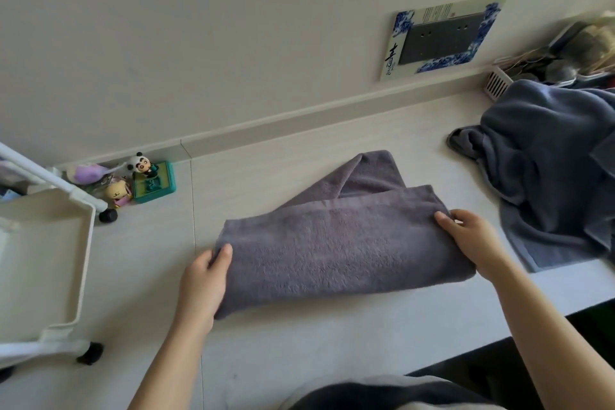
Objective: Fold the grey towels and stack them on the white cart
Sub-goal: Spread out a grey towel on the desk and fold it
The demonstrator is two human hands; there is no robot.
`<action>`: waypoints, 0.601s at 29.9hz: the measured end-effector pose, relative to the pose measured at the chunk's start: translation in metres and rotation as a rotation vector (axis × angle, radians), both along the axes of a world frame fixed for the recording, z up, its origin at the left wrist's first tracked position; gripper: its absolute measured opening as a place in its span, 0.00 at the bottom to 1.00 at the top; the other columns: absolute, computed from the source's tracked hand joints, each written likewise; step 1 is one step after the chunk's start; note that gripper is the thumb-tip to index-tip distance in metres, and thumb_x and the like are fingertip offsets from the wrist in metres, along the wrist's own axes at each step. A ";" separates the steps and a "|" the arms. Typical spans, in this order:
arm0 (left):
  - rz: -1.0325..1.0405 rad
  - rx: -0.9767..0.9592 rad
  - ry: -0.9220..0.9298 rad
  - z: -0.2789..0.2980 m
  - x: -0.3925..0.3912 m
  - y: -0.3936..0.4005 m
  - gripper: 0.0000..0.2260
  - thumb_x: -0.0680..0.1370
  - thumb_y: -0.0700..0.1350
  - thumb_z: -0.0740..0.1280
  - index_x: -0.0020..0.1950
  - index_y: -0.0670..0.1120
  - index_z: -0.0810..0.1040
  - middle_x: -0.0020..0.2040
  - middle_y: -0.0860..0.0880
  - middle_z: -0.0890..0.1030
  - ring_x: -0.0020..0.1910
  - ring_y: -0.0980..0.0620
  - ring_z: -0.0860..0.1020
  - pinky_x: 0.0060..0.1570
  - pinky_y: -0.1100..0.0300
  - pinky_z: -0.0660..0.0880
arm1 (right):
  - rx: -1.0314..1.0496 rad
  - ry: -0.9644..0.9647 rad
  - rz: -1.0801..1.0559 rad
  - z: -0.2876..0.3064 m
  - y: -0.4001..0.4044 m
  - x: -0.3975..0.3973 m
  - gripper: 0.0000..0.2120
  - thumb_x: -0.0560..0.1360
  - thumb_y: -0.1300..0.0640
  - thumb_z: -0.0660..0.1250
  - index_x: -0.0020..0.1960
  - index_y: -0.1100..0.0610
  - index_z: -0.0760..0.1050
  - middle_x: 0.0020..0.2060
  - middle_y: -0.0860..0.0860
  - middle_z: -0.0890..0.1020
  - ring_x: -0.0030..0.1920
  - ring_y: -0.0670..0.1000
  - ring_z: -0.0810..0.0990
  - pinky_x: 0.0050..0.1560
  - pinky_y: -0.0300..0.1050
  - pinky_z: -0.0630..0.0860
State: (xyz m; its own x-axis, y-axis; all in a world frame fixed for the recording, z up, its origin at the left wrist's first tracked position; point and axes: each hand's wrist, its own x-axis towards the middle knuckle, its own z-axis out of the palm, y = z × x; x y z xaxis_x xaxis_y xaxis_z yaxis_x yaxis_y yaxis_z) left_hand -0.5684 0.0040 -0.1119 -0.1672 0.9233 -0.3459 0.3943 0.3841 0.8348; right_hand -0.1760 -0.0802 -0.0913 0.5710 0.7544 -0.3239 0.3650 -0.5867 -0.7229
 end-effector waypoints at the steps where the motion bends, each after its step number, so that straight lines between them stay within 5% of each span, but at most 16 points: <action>1: -0.024 -0.118 -0.043 -0.009 -0.002 -0.014 0.13 0.79 0.48 0.64 0.41 0.40 0.78 0.42 0.39 0.82 0.44 0.41 0.81 0.46 0.48 0.76 | -0.093 0.013 0.033 -0.002 -0.009 0.001 0.16 0.78 0.50 0.63 0.37 0.60 0.75 0.34 0.55 0.79 0.41 0.58 0.75 0.37 0.47 0.67; 6: -0.118 -0.472 0.086 -0.046 -0.002 -0.074 0.12 0.78 0.53 0.65 0.47 0.44 0.79 0.46 0.45 0.80 0.52 0.44 0.79 0.53 0.54 0.74 | -0.517 0.080 0.227 -0.029 -0.043 -0.003 0.16 0.76 0.44 0.63 0.51 0.57 0.72 0.49 0.55 0.78 0.50 0.57 0.76 0.49 0.48 0.71; 9: -0.098 -0.289 0.235 -0.046 -0.002 -0.091 0.18 0.78 0.54 0.64 0.38 0.40 0.76 0.37 0.42 0.79 0.41 0.43 0.78 0.43 0.53 0.72 | -0.443 -0.100 0.249 -0.042 -0.054 -0.009 0.09 0.78 0.51 0.62 0.50 0.57 0.70 0.49 0.59 0.80 0.45 0.57 0.75 0.43 0.46 0.68; 13: 0.029 0.019 0.207 -0.029 0.006 -0.110 0.18 0.80 0.48 0.62 0.34 0.38 0.70 0.28 0.45 0.72 0.31 0.45 0.72 0.33 0.53 0.65 | -0.135 -0.161 0.096 -0.039 -0.067 -0.025 0.05 0.80 0.55 0.58 0.48 0.56 0.67 0.40 0.56 0.77 0.40 0.57 0.74 0.38 0.47 0.67; 18: -0.067 -0.094 0.319 -0.047 0.003 -0.127 0.19 0.80 0.47 0.61 0.31 0.43 0.63 0.25 0.47 0.68 0.28 0.46 0.68 0.30 0.54 0.62 | -0.199 -0.246 0.115 -0.055 -0.081 -0.038 0.06 0.81 0.55 0.56 0.47 0.56 0.66 0.40 0.56 0.76 0.37 0.56 0.71 0.38 0.48 0.67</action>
